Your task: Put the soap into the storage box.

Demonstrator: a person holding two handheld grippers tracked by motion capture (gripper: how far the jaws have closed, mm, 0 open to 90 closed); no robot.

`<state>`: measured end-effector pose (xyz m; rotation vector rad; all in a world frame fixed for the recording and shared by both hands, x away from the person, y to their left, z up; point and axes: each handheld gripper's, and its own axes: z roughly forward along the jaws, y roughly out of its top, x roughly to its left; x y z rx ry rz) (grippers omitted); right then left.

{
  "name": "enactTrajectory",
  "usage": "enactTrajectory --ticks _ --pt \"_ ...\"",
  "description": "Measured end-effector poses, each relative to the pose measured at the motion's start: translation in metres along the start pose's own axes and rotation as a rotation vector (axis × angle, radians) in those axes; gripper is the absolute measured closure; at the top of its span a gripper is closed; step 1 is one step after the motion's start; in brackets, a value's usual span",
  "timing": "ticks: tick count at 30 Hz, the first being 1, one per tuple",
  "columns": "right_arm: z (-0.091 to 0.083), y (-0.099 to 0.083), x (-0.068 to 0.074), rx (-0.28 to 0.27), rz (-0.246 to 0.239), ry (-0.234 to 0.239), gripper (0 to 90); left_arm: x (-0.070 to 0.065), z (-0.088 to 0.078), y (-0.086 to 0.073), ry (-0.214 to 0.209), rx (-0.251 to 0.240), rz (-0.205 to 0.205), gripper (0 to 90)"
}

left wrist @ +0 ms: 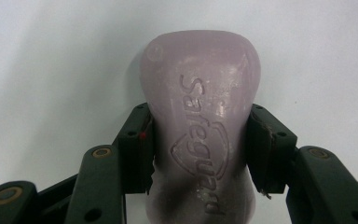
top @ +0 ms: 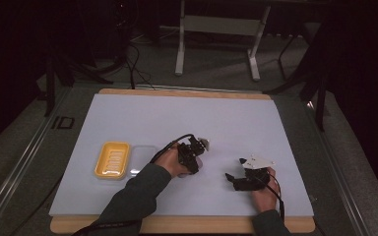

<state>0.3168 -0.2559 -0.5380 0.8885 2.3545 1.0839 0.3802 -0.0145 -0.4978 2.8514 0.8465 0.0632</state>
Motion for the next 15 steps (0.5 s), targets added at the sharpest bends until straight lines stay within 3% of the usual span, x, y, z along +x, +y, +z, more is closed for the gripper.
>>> enactTrajectory --ticks 15 --pt "-0.0002 0.0000 0.0001 -0.002 0.000 0.000 18.2 0.0065 -0.0068 -0.0033 0.012 -0.009 0.006 49.4"
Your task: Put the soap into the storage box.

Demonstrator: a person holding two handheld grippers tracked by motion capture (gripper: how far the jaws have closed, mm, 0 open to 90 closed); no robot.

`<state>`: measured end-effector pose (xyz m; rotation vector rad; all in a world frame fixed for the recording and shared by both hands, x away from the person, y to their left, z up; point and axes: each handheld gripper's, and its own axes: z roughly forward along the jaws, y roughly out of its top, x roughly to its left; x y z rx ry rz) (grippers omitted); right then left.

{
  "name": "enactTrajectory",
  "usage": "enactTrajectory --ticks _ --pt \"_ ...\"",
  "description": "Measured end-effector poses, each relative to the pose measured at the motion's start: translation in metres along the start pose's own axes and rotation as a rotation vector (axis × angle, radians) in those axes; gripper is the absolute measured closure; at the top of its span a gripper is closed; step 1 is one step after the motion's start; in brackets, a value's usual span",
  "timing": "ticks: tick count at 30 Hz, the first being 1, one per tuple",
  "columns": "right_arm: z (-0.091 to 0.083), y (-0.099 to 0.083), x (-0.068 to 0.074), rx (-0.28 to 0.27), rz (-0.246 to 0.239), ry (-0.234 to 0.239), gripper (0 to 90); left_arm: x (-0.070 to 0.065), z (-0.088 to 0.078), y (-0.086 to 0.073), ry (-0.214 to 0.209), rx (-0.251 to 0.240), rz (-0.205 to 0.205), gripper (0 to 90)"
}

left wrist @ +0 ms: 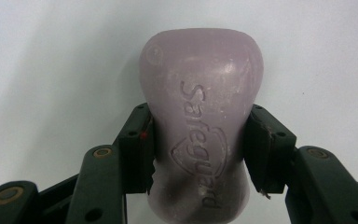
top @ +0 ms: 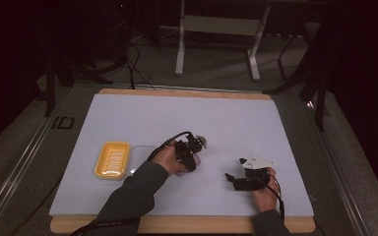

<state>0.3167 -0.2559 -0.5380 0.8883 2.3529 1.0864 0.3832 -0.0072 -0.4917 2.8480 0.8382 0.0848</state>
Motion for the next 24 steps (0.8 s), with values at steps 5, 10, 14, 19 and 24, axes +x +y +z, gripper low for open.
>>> enactTrajectory --ticks 5,10,14,19,24 --pt "0.0000 0.0000 0.0001 -0.001 -0.001 0.000 18.2 -0.0001 0.0040 -0.0003 -0.002 -0.004 -0.004 49.4" --pt "-0.0001 0.0000 0.0001 -0.001 -0.001 0.000 18.2 -0.0001 0.0064 -0.0006 -0.006 0.000 -0.003 49.3" --pt "0.0000 0.0000 0.0001 0.000 -0.001 0.000 18.2 -0.0015 0.0060 -0.0008 0.000 0.013 0.009 49.1" --pt "0.0000 0.0000 0.0002 0.001 -0.002 0.000 18.2 -0.0012 0.0060 -0.0020 -0.006 0.022 0.005 48.6" --pt "0.0002 0.0000 0.0003 0.002 -0.003 -0.002 18.2 -0.0007 0.0060 -0.0028 -0.011 0.029 0.003 48.5"
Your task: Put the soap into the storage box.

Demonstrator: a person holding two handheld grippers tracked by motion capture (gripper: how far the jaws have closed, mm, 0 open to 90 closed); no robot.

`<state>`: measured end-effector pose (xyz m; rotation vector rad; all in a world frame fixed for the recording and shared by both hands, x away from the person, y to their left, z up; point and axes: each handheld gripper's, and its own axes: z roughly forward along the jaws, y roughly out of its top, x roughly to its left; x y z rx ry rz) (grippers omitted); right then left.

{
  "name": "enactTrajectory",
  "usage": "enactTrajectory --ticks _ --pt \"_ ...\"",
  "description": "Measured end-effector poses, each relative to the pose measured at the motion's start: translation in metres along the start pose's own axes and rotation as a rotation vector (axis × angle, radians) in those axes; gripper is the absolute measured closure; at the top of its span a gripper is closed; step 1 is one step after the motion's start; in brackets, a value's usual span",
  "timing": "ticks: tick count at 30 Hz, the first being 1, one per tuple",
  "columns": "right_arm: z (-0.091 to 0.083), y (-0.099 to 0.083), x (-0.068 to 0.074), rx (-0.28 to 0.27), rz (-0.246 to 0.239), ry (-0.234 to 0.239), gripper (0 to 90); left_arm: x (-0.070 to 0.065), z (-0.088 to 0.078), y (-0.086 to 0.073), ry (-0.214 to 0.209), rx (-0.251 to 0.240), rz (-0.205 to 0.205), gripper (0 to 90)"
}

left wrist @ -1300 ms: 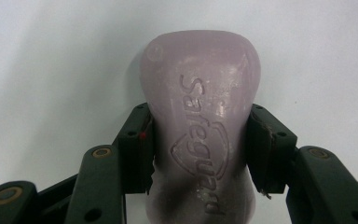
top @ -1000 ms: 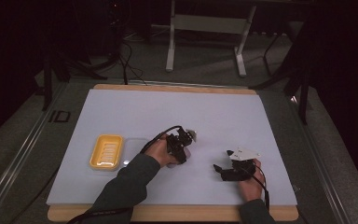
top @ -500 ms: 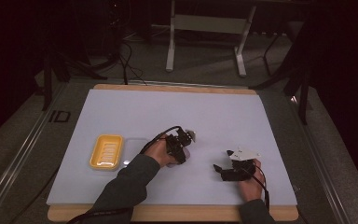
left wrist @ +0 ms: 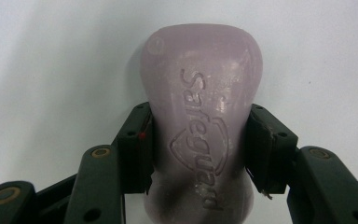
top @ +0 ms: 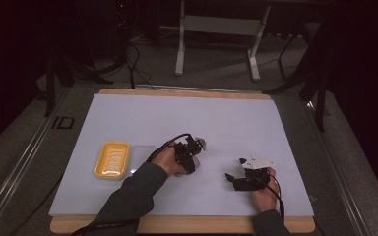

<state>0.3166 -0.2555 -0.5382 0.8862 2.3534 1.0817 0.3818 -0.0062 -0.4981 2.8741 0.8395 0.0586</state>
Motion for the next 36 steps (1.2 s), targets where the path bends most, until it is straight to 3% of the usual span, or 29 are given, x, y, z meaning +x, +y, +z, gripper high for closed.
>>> enactTrajectory --ticks 9,18,36 --pt "0.000 0.000 0.000 0.006 -0.003 0.000 18.2 0.000 0.000 0.003 0.000 0.025 0.012 50.0" --pt "0.000 0.000 0.000 0.004 -0.001 0.001 18.2 0.005 -0.003 0.001 0.040 0.050 0.045 50.1" --pt "0.000 0.000 0.000 -0.003 0.003 0.001 18.2 0.018 -0.018 -0.007 0.036 0.023 0.014 50.1"
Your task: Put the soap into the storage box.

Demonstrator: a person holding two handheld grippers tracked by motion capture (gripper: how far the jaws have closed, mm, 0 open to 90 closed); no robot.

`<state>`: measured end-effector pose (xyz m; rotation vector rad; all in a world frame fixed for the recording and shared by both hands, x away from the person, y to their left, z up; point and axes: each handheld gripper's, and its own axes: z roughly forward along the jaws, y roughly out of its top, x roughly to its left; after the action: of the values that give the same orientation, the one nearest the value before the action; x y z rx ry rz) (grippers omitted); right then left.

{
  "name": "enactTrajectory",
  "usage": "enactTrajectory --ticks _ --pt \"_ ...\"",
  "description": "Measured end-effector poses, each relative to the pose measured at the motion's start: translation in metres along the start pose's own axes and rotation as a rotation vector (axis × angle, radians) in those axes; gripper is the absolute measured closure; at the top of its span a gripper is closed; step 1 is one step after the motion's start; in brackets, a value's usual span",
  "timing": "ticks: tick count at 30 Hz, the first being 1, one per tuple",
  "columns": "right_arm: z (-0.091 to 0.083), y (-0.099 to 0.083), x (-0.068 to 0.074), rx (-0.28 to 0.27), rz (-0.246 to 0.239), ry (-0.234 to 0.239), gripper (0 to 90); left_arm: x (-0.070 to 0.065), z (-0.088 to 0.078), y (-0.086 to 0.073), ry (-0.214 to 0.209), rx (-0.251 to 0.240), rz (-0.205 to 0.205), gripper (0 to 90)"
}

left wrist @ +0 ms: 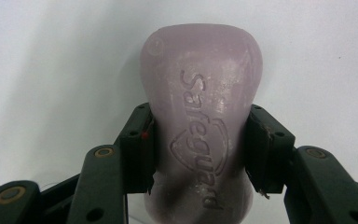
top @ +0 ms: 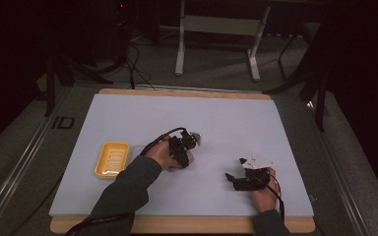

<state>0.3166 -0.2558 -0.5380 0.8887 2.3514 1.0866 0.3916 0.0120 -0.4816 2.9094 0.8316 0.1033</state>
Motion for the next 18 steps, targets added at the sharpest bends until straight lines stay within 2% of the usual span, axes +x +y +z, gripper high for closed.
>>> enactTrajectory --ticks 18 --pt "0.000 0.000 0.000 -0.002 0.000 -0.001 18.2 0.013 -0.016 -0.012 0.006 -0.030 -0.047 50.1"
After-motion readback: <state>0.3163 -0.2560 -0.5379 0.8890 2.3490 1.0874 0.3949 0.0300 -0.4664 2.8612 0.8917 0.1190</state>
